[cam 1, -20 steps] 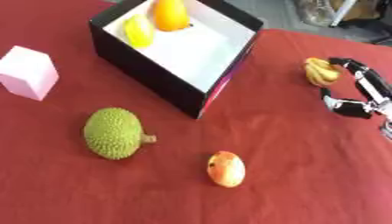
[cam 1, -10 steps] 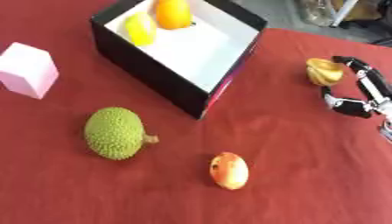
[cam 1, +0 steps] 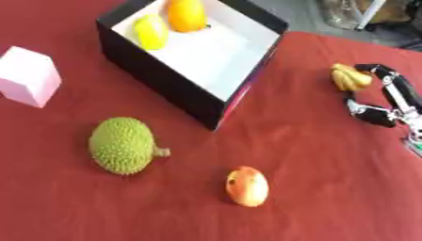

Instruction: Pick up objects on the table and place them in the box.

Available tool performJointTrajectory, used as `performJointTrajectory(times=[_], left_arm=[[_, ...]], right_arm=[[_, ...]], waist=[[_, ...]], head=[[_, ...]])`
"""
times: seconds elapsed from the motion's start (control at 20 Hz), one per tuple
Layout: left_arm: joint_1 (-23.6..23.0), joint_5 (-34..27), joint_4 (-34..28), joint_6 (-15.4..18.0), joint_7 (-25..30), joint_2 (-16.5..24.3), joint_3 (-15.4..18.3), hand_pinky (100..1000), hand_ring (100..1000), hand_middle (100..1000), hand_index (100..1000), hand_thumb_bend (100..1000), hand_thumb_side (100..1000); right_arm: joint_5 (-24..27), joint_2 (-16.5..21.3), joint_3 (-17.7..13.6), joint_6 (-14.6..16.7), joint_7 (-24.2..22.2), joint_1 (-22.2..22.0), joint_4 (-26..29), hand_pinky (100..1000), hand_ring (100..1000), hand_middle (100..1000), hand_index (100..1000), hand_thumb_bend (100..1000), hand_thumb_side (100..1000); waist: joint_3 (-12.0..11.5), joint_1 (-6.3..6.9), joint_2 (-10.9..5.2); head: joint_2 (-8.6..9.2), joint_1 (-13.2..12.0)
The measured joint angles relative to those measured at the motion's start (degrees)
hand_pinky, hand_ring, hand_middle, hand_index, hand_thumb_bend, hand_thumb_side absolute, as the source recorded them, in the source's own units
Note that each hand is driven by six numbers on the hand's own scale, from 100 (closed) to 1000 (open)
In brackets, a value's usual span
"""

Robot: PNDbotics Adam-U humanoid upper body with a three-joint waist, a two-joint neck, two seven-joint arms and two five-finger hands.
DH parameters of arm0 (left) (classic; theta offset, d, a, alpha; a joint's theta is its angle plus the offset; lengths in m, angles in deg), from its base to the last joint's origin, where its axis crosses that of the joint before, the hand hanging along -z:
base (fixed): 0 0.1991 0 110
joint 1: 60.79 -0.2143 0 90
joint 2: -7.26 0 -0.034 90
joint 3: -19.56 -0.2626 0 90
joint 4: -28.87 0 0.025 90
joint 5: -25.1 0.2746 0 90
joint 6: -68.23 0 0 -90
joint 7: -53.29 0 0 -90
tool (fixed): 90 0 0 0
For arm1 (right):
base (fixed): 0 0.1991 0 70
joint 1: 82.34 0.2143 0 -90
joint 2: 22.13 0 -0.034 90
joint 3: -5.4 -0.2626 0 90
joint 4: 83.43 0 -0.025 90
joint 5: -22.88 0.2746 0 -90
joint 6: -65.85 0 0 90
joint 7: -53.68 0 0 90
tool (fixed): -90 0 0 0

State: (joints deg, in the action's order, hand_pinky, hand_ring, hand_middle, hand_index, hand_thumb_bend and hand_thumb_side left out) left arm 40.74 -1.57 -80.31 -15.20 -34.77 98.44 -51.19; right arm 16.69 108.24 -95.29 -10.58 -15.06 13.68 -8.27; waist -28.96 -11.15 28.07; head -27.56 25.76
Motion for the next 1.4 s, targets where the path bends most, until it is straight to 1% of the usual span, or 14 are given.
performJointTrajectory(times=[0.2, 0.25, 0.35, 0.5, 0.7, 0.95, 1.1, 1.3, 1.4], left_arm=[[0.00, 0.07, 0.13, -0.01, -0.01, -0.10, 0.01, 770, 877, 799, 823, 100, 686], [0.00, 0.07, 0.13, -0.01, -0.01, -0.23, 0.01, 771, 876, 799, 823, 100, 687], [0.00, 0.08, 0.13, -0.02, -0.02, -0.45, 0.02, 772, 876, 798, 823, 100, 691], [-0.15, 0.13, 0.13, -0.12, -0.07, -0.46, 0.13, 773, 876, 797, 823, 100, 693], [-0.48, 0.30, 0.13, -0.41, -0.16, -0.47, 0.34, 774, 875, 795, 823, 100, 690], [-0.94, 0.32, 0.13, -0.65, -0.15, -0.47, 0.35, 775, 874, 793, 823, 100, 684], [-1.03, 0.32, 0.13, -0.76, -0.22, -0.47, 0.35, 776, 873, 793, 823, 100, 679], [-1.59, 0.25, 0.13, -0.95, -0.15, -0.47, 0.36, 776, 873, 793, 824, 100, 674], [-2.03, 0.11, 0.13, -1.12, -0.10, -0.47, 0.36, 776, 873, 793, 824, 101, 673]], right_arm=[[0.09, -0.27, 0.00, -0.27, 1.16, -0.06, 0.13, 961, 880, 727, 752, 130, 100], [0.23, -0.39, 0.01, -0.34, 1.62, -0.08, 0.23, 959, 870, 712, 739, 109, 100], [0.57, -0.67, 0.01, -0.46, 2.71, -0.22, 0.55, 955, 854, 692, 721, 100, 100], [1.08, -0.70, 0.13, -0.42, 4.12, -0.52, 1.28, 953, 852, 689, 718, 100, 100], [1.23, -0.70, 0.20, -0.31, 4.82, -0.81, 2.68, 951, 848, 684, 713, 100, 100], [2.12, -0.65, 0.18, -0.30, 5.22, -1.41, 4.68, 952, 845, 677, 707, 100, 100], [3.19, -0.45, 0.15, -0.21, 5.53, -1.61, 6.08, 951, 840, 669, 702, 100, 100], [4.84, 0.92, 0.19, -0.43, 5.84, -1.62, 9.09, 960, 834, 662, 697, 100, 100], [6.32, 2.03, 0.59, -0.83, 5.66, -0.70, 10.52, 961, 832, 661, 697, 100, 100]], waist=[[-0.03, -0.23, 0.09], [-0.05, -0.23, 0.10], [-0.05, -0.25, 0.10], [0.26, -0.25, 0.10], [1.10, -0.19, 0.02], [2.33, 0.43, -0.83], [3.05, 0.70, -1.44], [4.36, 1.60, -2.40], [5.32, 2.25, -3.09]], head=[[0.01, -0.15], [0.01, -0.17], [-0.02, -0.19], [-0.17, -0.41], [-1.18, -0.67], [-2.59, -1.29], [-3.12, -1.49], [-3.66, -1.59], [-4.13, -1.62]])
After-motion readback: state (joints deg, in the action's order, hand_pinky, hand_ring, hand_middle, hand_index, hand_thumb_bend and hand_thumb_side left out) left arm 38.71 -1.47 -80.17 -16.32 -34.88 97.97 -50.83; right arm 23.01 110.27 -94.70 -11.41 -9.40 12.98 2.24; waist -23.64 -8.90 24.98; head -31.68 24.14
